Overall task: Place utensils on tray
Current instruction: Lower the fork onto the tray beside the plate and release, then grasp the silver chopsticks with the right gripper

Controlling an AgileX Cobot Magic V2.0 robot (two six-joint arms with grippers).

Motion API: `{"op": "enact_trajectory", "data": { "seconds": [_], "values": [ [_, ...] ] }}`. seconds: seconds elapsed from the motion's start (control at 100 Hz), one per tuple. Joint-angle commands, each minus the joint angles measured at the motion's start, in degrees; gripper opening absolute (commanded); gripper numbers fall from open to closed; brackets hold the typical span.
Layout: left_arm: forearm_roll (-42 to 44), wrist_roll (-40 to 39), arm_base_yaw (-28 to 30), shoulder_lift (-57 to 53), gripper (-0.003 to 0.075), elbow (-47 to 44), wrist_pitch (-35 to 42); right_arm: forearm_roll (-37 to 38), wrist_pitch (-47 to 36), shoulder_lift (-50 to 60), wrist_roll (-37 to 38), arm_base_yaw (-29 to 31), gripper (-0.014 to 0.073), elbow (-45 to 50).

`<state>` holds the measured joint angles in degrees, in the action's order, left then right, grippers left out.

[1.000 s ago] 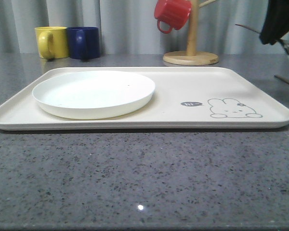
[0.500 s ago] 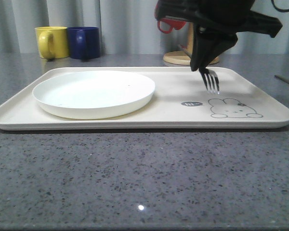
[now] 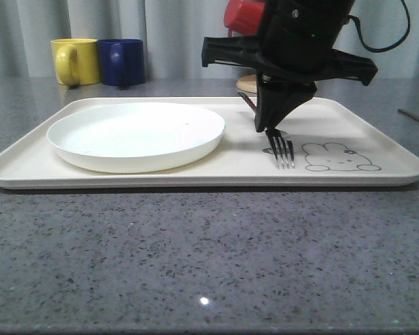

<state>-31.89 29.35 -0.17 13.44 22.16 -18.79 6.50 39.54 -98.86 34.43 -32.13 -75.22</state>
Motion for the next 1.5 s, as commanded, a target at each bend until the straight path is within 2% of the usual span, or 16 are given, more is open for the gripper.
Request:
{"op": "enact_trajectory", "data": {
  "seconds": [0.0,0.1,0.32,0.39,0.55,0.67,0.79,0.94,1.24,1.49],
  "values": [
    [-1.1,-0.1,0.1,0.4,-0.0019,1.5,3.5,0.9,-2.0,1.8,0.1,0.2,-0.0008,-1.8],
    [-1.1,-0.1,0.1,0.4,-0.0019,1.5,3.5,0.5,-1.5,1.2,0.1,0.2,0.0057,-1.8],
    [-1.1,-0.1,0.1,0.4,-0.0019,1.5,3.5,0.5,-1.3,1.2,0.1,0.2,0.0327,-2.2],
    [-1.1,-0.1,0.1,0.4,-0.0019,1.5,3.5,0.5,-1.3,1.5,0.1,0.2,0.0370,-2.5],
    [-1.1,-0.1,0.1,0.4,-0.0019,1.5,3.5,3.1,-0.8,4.2,0.0,0.4,0.0373,-3.9],
    [-1.1,-0.1,0.1,0.4,-0.0019,1.5,3.5,5.7,2.4,6.9,-0.4,2.5,0.0373,-5.6],
    [-1.1,-0.1,0.1,0.4,-0.0019,1.5,3.5,5.8,5.7,9.9,-5.0,6.8,0.0373,-5.6],
    [-1.1,-0.1,0.1,0.4,-0.0019,1.5,3.5,5.4,10.2,11.4,-10.8,15.0,0.0373,-5.6],
    [-1.1,-0.1,0.1,0.4,-0.0019,1.5,3.5,-3.6,13.7,10.5,-24.4,30.2,0.0373,-5.5],
    [-1.1,-0.1,0.1,0.4,-0.0019,1.5,3.5,-9.2,14.7,6.3,-31.5,35.3,0.0373,-5.5]
  ]
}}
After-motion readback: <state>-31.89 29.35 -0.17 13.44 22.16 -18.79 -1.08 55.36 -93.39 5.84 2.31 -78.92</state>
